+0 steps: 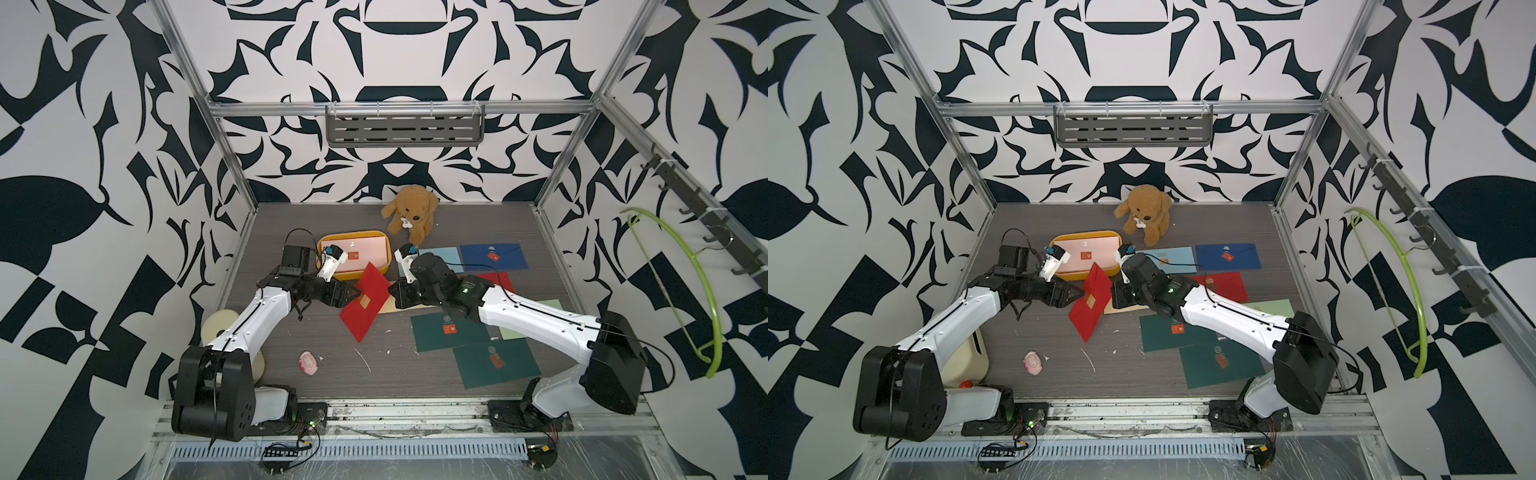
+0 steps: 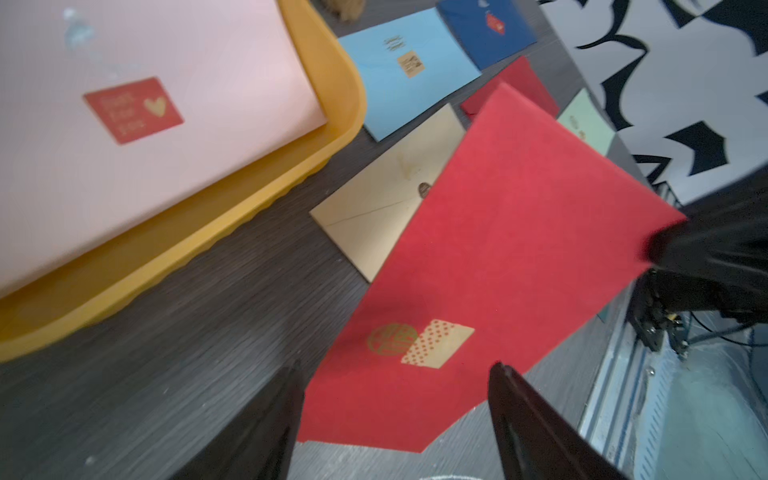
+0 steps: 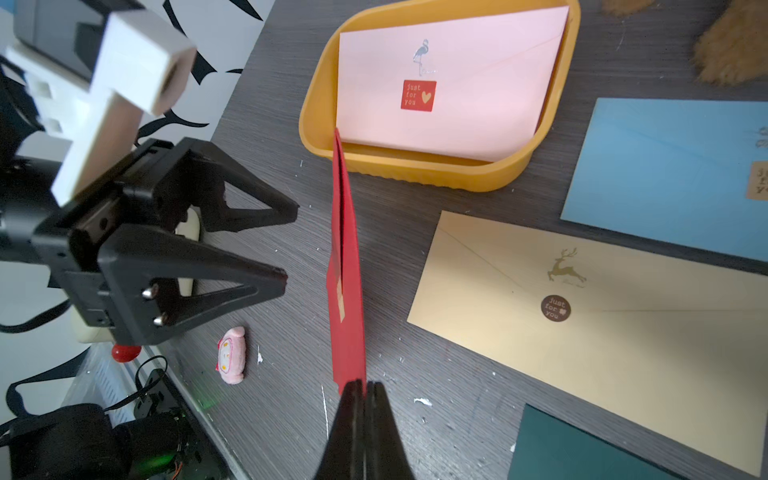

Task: Put the sealed envelopes into the storage box
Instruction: Pick up the envelope from the center of the board.

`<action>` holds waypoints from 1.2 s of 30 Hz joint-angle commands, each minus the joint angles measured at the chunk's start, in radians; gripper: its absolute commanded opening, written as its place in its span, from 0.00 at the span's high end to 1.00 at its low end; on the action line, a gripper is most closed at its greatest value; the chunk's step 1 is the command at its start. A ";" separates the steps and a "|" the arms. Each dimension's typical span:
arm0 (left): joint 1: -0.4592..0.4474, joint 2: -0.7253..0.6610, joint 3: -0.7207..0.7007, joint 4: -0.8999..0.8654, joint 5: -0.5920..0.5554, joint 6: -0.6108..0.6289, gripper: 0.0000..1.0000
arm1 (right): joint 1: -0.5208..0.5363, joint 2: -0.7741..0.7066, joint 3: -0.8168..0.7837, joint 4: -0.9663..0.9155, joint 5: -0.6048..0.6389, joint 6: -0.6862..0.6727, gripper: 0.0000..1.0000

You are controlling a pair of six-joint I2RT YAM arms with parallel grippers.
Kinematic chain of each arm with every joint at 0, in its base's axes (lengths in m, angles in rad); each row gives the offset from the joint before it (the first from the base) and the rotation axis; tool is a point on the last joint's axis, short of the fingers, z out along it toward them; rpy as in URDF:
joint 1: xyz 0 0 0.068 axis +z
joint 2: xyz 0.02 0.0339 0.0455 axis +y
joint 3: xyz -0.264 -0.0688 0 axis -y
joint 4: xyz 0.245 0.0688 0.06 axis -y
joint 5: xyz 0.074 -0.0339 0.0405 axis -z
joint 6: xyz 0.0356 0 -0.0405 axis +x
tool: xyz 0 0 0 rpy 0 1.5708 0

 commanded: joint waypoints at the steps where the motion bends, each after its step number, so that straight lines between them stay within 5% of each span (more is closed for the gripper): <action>1: 0.004 -0.004 -0.008 0.086 0.166 0.059 0.24 | -0.018 -0.028 0.053 -0.033 -0.114 -0.078 1.00; 22: -0.011 0.081 -0.002 0.072 0.259 0.096 0.19 | -0.123 -0.008 0.141 -0.043 -0.326 -0.175 1.00; 36: -0.018 0.013 -0.002 0.008 0.335 0.080 0.51 | -0.217 0.077 0.195 -0.010 -0.351 -0.189 1.00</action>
